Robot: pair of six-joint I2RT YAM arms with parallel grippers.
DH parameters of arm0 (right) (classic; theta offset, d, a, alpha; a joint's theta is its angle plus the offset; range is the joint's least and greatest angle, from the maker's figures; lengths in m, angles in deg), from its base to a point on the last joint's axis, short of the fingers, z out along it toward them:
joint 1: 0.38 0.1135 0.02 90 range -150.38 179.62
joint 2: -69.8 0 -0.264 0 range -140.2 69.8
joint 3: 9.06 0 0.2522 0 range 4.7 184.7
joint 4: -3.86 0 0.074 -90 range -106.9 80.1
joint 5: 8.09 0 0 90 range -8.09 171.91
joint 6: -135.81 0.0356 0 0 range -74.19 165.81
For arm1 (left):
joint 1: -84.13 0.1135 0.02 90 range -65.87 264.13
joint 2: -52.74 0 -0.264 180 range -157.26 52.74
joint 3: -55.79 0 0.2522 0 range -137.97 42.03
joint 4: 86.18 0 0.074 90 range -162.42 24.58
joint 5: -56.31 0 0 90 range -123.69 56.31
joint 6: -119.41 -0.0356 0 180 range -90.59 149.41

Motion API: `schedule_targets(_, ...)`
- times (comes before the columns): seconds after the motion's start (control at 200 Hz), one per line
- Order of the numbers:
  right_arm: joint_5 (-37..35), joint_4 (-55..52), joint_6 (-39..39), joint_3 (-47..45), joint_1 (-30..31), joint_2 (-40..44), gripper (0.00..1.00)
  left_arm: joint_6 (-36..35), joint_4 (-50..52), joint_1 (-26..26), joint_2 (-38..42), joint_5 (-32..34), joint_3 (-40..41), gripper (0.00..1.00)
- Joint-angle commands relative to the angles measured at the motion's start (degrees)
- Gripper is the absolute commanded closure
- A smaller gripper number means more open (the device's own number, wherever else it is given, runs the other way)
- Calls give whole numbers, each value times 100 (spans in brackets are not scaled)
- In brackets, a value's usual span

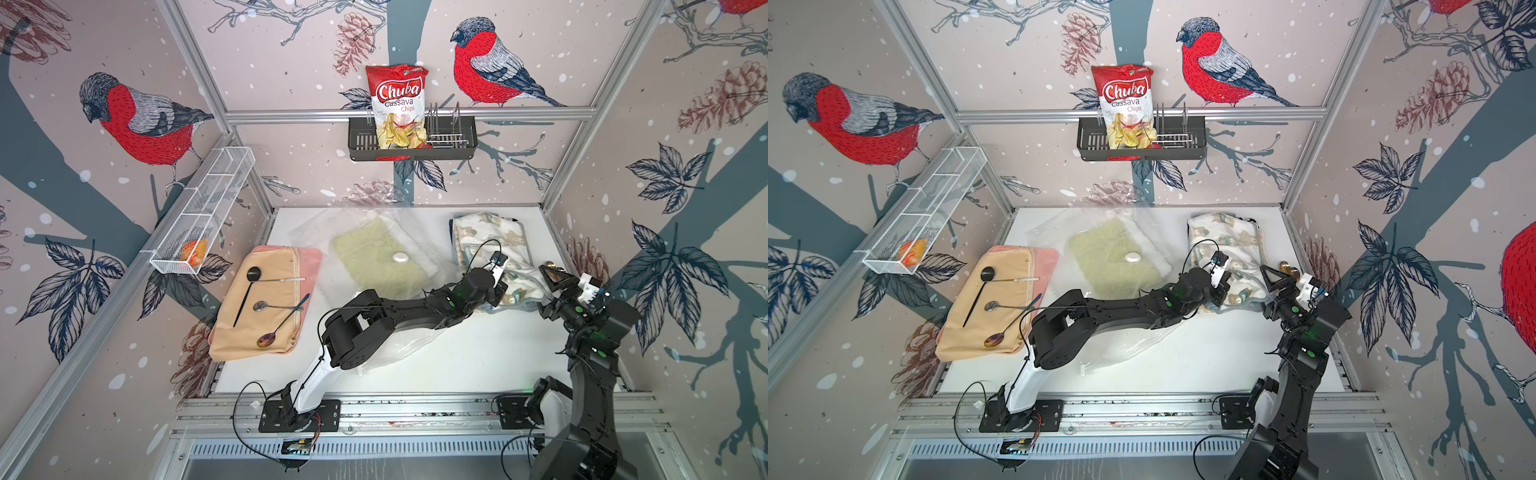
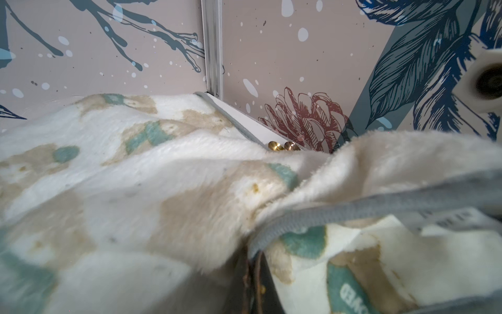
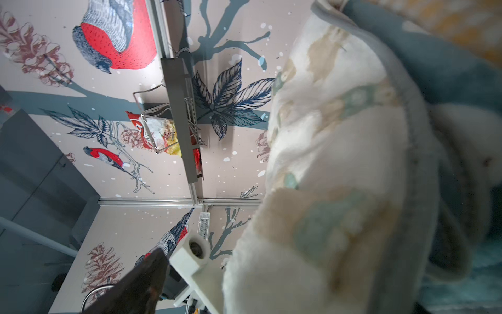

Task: Take the blanket out of the vacuum bag
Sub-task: Place the blanket at the center of the board.

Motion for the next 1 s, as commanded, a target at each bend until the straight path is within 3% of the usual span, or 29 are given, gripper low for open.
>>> schedule_targets(0.0,-252,-1351,-609,340,-155,237,0,-51,161,-23,-41,7,-166,100)
schedule_targets(0.07,-472,-2196,-1104,481,-236,278,0,-22,238,-6,-62,85,-220,100)
schedule_targets(0.23,-583,-3043,-1583,470,-458,445,0,18,509,7,-144,201,-320,100)
schedule_targets(0.395,-2222,-4317,-2669,943,-771,692,0,169,740,109,-217,245,-306,100)
schedule_targets(0.48,-2555,-4217,-2690,1014,-940,612,0,178,779,138,-183,218,-244,100)
schedule_targets(0.71,-2167,-3435,-2670,1259,-994,-34,0,168,1052,138,-118,-83,-276,100)
schedule_targets(0.785,-2175,-3368,-2769,1482,-993,-90,0,138,1215,122,-90,-414,-339,58)
schedule_targets(0.86,-2219,-3418,-2872,1718,-980,-176,0,1,1363,36,78,-698,-287,25)
schedule_targets(0.946,-2155,-3325,-2841,1848,-912,-331,0,-176,1549,-87,468,-958,-87,10)
schedule_targets(0.966,-2134,-3281,-2820,1865,-899,-364,0,-213,1560,-112,584,-1048,7,3)
schedule_targets(0.996,-2115,-3207,-2785,1877,-872,-396,0,-235,1591,-162,796,-1073,139,1)
